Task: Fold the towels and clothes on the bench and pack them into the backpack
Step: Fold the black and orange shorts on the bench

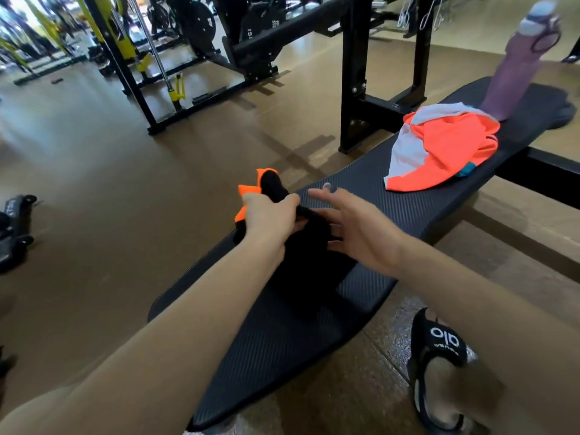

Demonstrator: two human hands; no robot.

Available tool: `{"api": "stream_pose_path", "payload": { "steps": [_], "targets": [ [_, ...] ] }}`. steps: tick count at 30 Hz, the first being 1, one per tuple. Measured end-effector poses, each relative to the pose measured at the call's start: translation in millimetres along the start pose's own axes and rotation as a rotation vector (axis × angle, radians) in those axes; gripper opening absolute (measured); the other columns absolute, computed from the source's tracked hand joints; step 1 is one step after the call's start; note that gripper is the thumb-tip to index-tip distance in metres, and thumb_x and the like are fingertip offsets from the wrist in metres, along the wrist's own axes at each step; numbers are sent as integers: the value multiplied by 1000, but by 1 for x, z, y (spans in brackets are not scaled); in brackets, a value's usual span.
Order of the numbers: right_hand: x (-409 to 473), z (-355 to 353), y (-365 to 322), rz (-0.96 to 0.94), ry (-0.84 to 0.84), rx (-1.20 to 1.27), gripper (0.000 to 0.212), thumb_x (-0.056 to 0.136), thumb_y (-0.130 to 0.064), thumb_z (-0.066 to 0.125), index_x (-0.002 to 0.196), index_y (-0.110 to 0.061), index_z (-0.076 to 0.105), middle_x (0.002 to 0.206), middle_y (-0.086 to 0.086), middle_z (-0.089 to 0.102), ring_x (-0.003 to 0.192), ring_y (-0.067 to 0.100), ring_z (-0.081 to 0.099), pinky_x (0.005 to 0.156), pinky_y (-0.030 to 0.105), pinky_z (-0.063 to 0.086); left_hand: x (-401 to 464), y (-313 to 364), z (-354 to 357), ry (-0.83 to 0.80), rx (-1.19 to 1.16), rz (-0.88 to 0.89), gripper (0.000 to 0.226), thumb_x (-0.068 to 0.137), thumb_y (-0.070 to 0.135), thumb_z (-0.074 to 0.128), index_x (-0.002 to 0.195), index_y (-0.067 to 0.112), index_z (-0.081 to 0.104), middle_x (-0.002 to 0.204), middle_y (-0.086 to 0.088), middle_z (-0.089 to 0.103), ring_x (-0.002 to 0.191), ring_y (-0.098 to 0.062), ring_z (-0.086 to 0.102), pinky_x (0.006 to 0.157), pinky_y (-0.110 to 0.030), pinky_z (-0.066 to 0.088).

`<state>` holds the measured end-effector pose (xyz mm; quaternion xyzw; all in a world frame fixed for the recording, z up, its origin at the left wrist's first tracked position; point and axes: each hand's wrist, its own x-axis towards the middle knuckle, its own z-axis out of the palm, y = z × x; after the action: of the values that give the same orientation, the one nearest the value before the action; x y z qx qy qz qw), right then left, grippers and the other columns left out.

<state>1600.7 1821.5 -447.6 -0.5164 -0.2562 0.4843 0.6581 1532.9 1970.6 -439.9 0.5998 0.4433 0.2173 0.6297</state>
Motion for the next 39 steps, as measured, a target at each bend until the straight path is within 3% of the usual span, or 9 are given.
{"api": "stream_pose_path", "payload": {
  "steps": [8, 11, 14, 17, 19, 23, 28, 34, 39],
  "targets": [
    [22, -55, 9, 39, 183, -289, 89, 71, -1, 82, 147, -24, 42, 126, -1, 65, 114, 16, 65, 106, 38, 48, 23, -8, 78, -40, 53, -93, 25, 94, 11, 62, 115, -1, 57, 85, -12, 71, 54, -15, 71, 43, -25, 54],
    [34, -73, 19, 79, 372, -583, 82, 67, -11, 83, 141, -17, 48, 124, 2, 64, 113, 20, 63, 103, 42, 49, 26, -15, 77, -168, 120, -105, 19, 104, 19, 47, 116, 7, 56, 103, -12, 71, 78, -20, 71, 67, -29, 61],
    [39, -85, 24, 163, 475, -767, 69, 73, -13, 78, 137, -17, 52, 128, 6, 64, 116, 25, 61, 101, 38, 48, 36, -37, 44, -74, 427, 151, 20, 98, 29, 51, 112, 15, 50, 109, -5, 69, 95, -25, 68, 86, -43, 57],
    [41, -79, 23, 125, 443, -800, 50, 76, -9, 65, 124, -23, 59, 121, 0, 66, 112, 23, 61, 96, 36, 49, 43, -62, -3, -23, 872, 371, 48, 93, 33, 61, 137, 27, 42, 130, -3, 56, 119, -25, 53, 99, -45, 46],
    [42, -74, 21, 113, 398, -801, 49, 78, -8, 58, 124, -24, 58, 120, 0, 65, 110, 22, 60, 93, 36, 49, 52, -67, -27, -48, 914, 282, 70, 91, 41, 66, 151, 29, 31, 145, -6, 47, 134, -30, 43, 109, -50, 41],
    [47, -73, 22, 104, 354, -784, 62, 79, -12, 62, 139, -22, 50, 130, -3, 61, 117, 19, 57, 96, 34, 47, 71, -54, -42, -238, 756, 106, 70, 87, 47, 74, 146, 27, 41, 134, 0, 53, 120, -21, 56, 100, -38, 49],
    [57, -71, 23, -10, 296, -683, 70, 76, 7, 58, 139, -22, 51, 134, -5, 61, 125, 12, 56, 94, 26, 47, 84, -33, -41, -487, 799, 127, 11, 93, 33, 71, 102, 27, 70, 97, 8, 75, 86, -7, 72, 83, -33, 58],
    [71, -68, 18, -95, 256, -555, 79, 76, 18, 42, 141, -26, 47, 136, -6, 60, 120, 10, 60, 90, 29, 55, 79, -43, -57, -285, 650, 334, 12, 95, 25, 69, 87, 19, 62, 75, 8, 63, 65, -6, 59, 63, -29, 45],
    [82, -68, 37, 187, 338, -1163, 54, 91, -18, 56, 143, -16, 39, 134, 9, 51, 126, 31, 47, 99, 42, 45, 84, -73, -62, -90, 902, 238, 43, 95, 49, 63, 122, 18, 51, 121, -3, 51, 107, -19, 53, 86, -30, 42]
  ]
}}
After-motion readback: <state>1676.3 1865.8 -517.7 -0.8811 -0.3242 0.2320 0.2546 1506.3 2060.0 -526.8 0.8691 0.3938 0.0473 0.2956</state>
